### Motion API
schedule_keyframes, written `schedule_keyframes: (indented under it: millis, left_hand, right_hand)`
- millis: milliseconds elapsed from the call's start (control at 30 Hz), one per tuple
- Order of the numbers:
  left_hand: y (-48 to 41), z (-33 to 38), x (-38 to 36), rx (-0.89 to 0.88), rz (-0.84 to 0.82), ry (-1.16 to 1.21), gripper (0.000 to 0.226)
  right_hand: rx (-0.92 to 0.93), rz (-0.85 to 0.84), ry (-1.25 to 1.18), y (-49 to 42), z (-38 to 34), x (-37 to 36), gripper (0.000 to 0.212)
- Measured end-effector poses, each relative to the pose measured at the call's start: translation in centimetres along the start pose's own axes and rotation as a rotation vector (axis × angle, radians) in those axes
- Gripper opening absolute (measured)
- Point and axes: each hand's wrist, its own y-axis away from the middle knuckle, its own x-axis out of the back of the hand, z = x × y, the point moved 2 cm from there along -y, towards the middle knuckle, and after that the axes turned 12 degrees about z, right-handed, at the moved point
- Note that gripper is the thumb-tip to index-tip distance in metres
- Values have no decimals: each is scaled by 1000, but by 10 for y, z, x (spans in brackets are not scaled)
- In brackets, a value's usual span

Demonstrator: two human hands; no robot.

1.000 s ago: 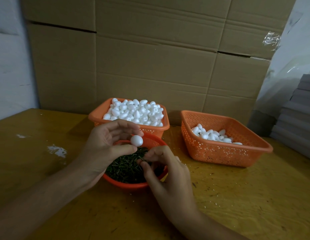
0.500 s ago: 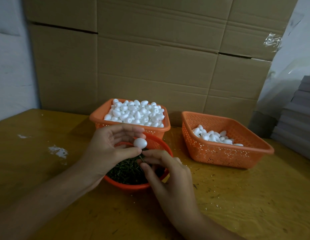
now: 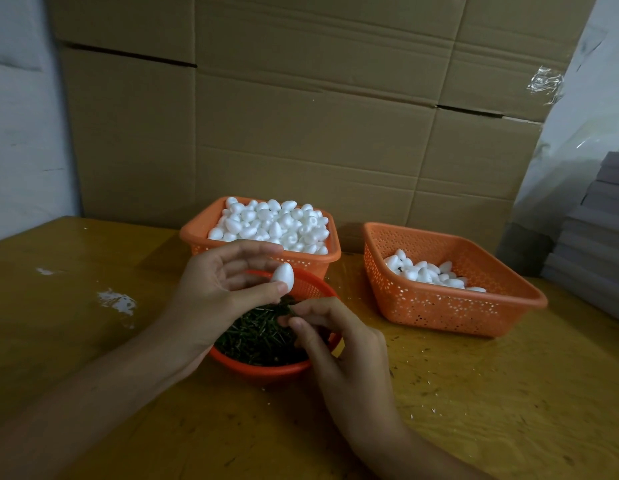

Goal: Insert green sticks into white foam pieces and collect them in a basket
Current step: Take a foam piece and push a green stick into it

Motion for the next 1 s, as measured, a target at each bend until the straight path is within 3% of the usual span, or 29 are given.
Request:
schedule_keyframes:
  millis: [467, 700, 833, 1000]
  left_hand:
    - [1, 2, -1, 34, -32, 74, 30]
    - [1, 1, -1, 36, -44, 76, 29]
    - [0, 1, -1, 49, -43, 105, 28]
    - [1, 2, -2, 72, -39, 122, 33]
  right_hand:
    - [-38, -4, -10, -2, -4, 1, 23]
    - [3, 0, -34, -2, -7, 2, 10]
    - [69, 34, 45, -4, -8, 3, 13]
    - [-23, 84, -43, -8, -1, 8, 12]
